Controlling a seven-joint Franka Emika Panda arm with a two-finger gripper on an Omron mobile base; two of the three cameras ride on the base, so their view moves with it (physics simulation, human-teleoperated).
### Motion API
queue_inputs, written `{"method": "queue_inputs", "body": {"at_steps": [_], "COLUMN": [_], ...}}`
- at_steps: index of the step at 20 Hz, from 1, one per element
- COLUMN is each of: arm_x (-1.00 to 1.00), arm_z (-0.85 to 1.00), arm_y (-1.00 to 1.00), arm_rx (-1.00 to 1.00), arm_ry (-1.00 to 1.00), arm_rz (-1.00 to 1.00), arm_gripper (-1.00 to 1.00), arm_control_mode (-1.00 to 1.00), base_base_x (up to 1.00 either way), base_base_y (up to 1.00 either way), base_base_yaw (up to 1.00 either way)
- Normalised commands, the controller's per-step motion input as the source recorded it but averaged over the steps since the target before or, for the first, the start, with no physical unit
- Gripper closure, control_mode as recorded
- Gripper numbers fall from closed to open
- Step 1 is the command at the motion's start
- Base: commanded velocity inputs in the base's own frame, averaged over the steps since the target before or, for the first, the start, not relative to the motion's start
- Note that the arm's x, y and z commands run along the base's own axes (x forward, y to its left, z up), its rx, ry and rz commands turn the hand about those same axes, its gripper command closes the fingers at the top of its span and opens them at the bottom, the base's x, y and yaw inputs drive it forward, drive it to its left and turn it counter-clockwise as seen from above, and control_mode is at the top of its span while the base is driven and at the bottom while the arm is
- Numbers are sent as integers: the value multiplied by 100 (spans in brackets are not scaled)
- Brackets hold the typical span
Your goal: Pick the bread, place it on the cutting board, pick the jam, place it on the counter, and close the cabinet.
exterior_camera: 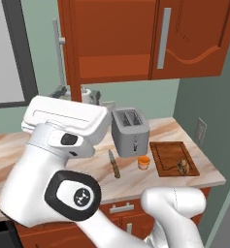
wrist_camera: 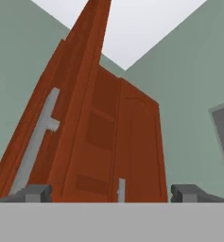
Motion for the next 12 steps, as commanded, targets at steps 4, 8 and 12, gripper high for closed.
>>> {"method": "queue_inputs", "body": {"at_steps": [4, 8, 12], "arm_x": [17, 34, 37], "arm_z": [0, 0, 0], "arm_y": [26, 7, 0], "arm_rx": [0, 0, 0], "arm_ry": [0, 0, 0], "arm_rz": [-12, -12, -15], "arm_gripper": [-100, -100, -100], "arm_control_mode": [-100, -100, -100], "base_base_x": [0, 0, 0], "base_base_y": [0, 0, 0], "base_base_yaw": [0, 0, 0]}}
